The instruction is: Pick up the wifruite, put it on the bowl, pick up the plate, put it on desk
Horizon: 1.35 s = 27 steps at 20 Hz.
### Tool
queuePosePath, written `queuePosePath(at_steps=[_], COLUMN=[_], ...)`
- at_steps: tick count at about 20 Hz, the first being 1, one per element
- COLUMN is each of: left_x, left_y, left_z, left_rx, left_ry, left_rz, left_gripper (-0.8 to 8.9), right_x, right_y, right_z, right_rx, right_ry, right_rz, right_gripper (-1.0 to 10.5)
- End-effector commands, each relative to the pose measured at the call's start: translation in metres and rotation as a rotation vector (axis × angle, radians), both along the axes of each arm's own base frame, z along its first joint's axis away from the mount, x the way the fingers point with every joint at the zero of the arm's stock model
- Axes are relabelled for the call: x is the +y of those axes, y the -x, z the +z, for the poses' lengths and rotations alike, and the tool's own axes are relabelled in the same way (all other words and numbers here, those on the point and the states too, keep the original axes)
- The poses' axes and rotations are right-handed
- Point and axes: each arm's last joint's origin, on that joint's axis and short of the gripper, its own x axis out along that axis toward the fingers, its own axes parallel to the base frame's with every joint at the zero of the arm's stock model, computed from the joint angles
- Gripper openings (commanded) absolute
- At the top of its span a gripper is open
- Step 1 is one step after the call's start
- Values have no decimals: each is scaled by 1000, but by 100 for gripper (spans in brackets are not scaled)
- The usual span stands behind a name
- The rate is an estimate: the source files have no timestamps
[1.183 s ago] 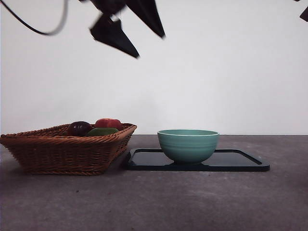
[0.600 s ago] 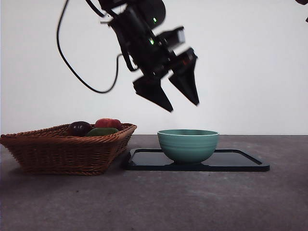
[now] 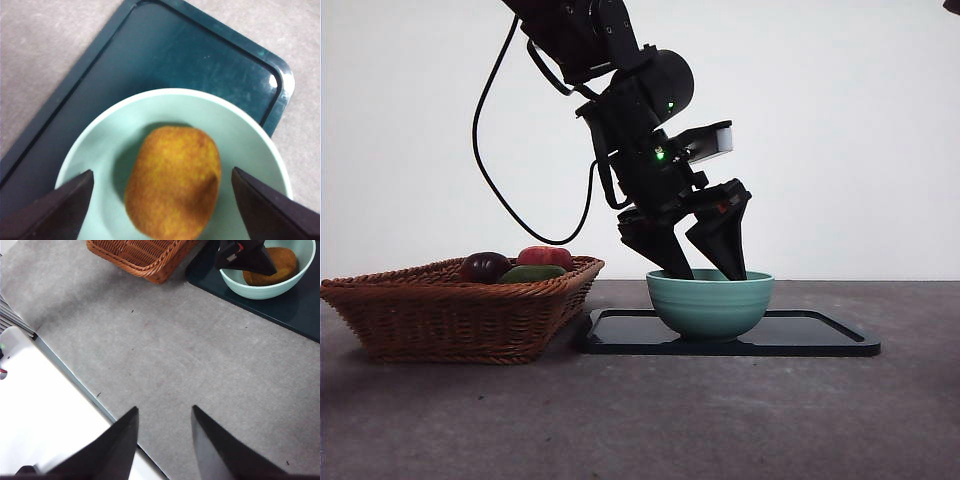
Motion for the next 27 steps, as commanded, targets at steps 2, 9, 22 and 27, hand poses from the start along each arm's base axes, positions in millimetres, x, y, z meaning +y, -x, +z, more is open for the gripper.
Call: queuePosePath(at_steps=[2, 9, 22, 27], left_x=[-10, -17, -19, -11], left_y=[-3, 2, 8, 7], left_z=[-13, -18, -21, 4], left_rx=[4, -2, 25, -3], left_ry=[-12, -27, -69, -23], left_rz=[-22, -57, -45, -7], left_gripper=[436, 385, 175, 176], right_x=[1, 1, 1, 1], right_y=[0, 0, 0, 0], right_z=[3, 3, 3, 3], right_rx=[-6, -7, -7, -9], right_ry=[-11, -11, -11, -10], right_rz=[3, 3, 4, 5], right_gripper=[170, 170, 170, 170])
